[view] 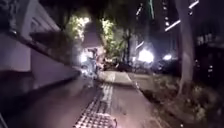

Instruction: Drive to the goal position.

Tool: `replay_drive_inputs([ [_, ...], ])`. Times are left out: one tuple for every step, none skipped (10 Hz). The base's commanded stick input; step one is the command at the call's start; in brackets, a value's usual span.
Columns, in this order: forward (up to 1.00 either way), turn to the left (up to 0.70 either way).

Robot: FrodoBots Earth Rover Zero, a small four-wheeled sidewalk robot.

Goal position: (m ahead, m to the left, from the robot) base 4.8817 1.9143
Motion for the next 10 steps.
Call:
replay_drive_inputs([
  [0.45,0.0],
  [0.45,0.0],
  [0.45,0.0],
  [0.45,0.0],
  [0.45,-0.19],
  [0.45,-0.27],
  [0.45,-0.19],
  [0.45,-0.1],
  [0.45,0.0],
  [0.45,0.0],
])
